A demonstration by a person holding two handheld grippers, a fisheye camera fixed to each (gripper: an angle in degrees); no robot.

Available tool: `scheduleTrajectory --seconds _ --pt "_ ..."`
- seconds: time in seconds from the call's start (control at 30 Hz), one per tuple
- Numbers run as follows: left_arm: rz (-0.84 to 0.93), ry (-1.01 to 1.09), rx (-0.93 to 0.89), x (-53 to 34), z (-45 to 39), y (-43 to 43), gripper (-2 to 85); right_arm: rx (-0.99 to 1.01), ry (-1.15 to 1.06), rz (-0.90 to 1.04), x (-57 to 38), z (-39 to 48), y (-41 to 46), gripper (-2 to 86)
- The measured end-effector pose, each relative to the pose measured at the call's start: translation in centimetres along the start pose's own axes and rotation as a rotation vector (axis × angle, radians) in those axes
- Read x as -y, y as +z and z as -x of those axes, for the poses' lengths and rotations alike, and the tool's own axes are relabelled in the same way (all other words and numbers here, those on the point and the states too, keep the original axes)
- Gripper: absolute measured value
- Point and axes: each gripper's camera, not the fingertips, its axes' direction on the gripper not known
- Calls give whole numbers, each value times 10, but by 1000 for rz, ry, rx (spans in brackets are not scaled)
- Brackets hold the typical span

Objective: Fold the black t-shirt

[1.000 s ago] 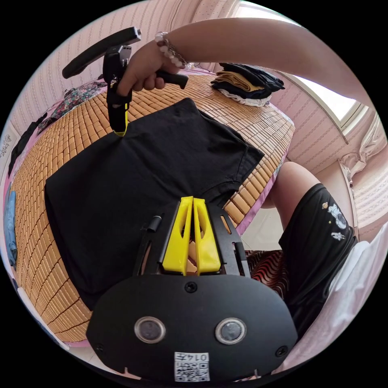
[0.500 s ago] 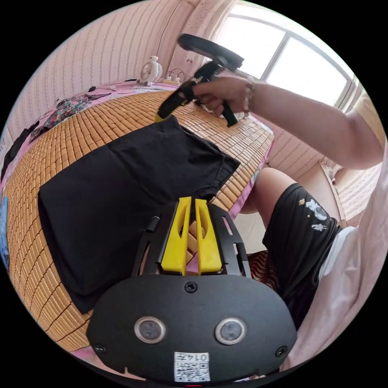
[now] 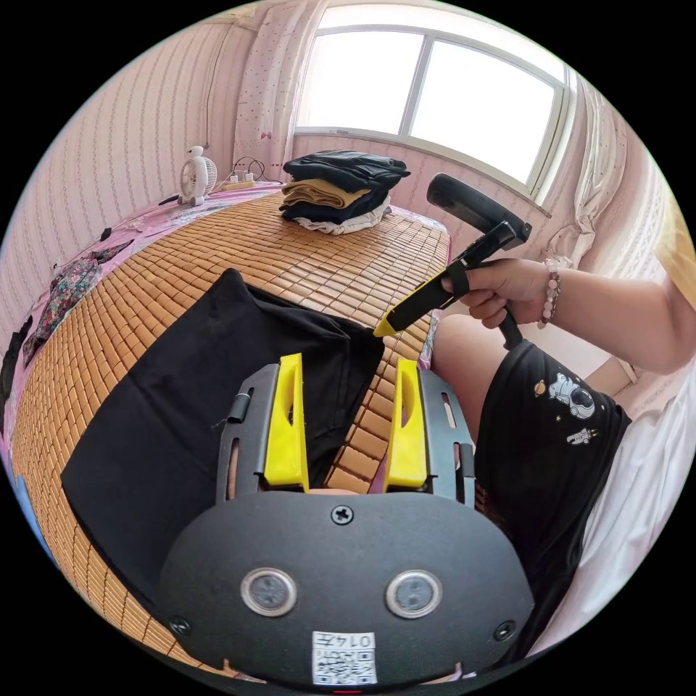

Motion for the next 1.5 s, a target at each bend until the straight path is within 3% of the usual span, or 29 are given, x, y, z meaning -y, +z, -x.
scheduleTrajectory --seconds 0.07,0.27,0.37,0.5,0.7,0.83,1.23,1.4,1.5 --pt "13 7 1 10 -2 10 171 86 0 -40 -4 -9 -9 20" --pt "82 -37 10 33 0 45 60 373 -12 -118 -14 -28 -21 32" --pt "187 -126 1 32 7 48 4 302 -17 -119 -18 -43 -25 55" --pt "195 -52 -129 10 -6 28 2 82 114 -282 -26 -89 -45 88" --pt "206 76 -162 -29 -38 -12 0 203 208 -366 -13 -120 -28 41" --pt "186 110 -137 -41 -41 -37 0 238 228 -267 -6 -127 -17 17" --pt "-208 1 -191 -31 -16 -129 2 85 57 -461 -32 -63 -136 13" --pt "-327 -208 -20 -52 45 -176 28 125 -97 -379 53 9 -101 15" --pt "-297 -398 122 -85 92 -187 46 131 -177 -306 117 62 -38 35"
